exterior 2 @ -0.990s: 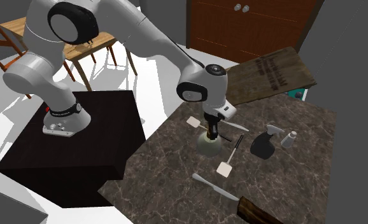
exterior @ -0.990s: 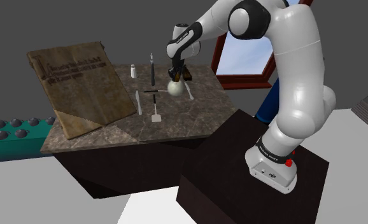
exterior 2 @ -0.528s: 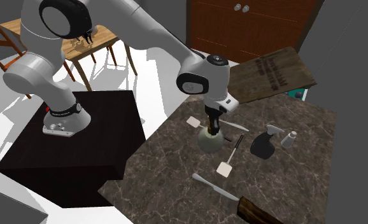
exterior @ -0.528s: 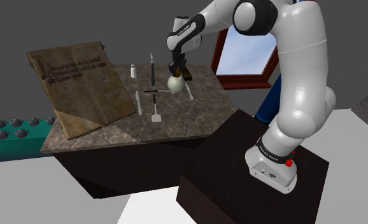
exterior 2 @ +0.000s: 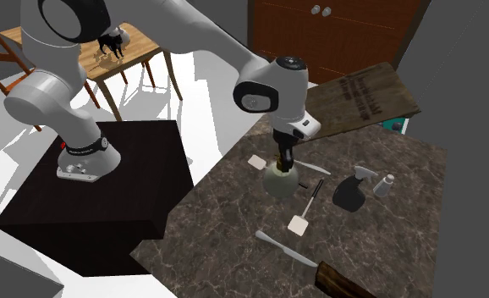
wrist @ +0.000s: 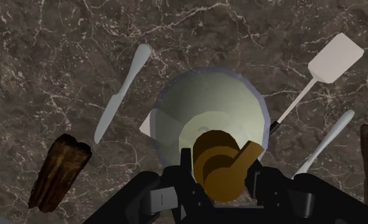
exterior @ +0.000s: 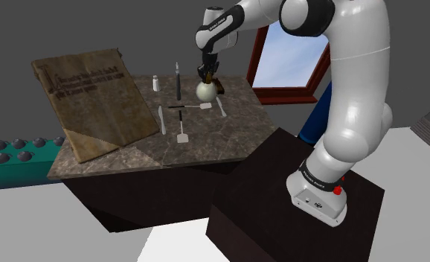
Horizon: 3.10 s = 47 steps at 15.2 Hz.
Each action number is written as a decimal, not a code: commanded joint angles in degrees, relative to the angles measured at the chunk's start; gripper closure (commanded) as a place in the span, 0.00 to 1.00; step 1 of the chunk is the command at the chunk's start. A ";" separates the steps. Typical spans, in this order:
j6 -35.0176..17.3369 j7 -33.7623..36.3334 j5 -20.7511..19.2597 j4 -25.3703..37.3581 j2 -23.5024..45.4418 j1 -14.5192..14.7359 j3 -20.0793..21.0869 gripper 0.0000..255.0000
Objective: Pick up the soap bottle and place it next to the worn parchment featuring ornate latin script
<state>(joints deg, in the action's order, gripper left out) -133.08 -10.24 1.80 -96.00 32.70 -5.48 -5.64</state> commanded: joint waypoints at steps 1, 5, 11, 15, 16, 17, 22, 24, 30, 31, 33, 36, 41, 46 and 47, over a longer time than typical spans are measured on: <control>1.10 0.10 -0.09 0.29 -0.82 0.10 -0.05 1.00; 3.42 0.15 -0.25 1.00 -2.44 0.18 -0.15 1.00; 7.03 0.20 -0.47 2.45 -4.61 0.26 -0.29 1.00; 9.53 0.23 -0.60 3.69 -5.88 0.31 -0.36 1.00; 10.17 0.23 -0.63 4.04 -6.17 0.31 -0.38 1.00; 10.81 0.24 -0.66 4.40 -6.45 0.32 -0.40 1.00; 14.09 0.26 -0.79 6.43 -7.70 0.35 -0.47 1.00; 15.44 0.26 -0.83 7.36 -8.12 0.35 -0.50 1.00; 19.59 0.25 -0.93 10.53 -9.12 0.35 -0.56 1.00; 20.31 0.24 -0.94 11.12 -9.24 0.34 -0.57 1.00; 21.75 0.23 -0.96 12.35 -9.45 0.33 -0.59 1.00; 23.96 0.21 -0.98 14.35 -9.66 0.30 -0.61 1.00; 27.78 0.16 -0.99 18.12 -9.71 0.23 -0.64 1.00; 30.54 1.30 -1.16 21.24 -9.34 1.01 -0.34 1.00; 30.73 2.48 -1.36 21.65 -9.09 1.86 -0.02 1.00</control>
<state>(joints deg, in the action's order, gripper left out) -102.83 -8.75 0.57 -75.22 23.21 -4.31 -5.94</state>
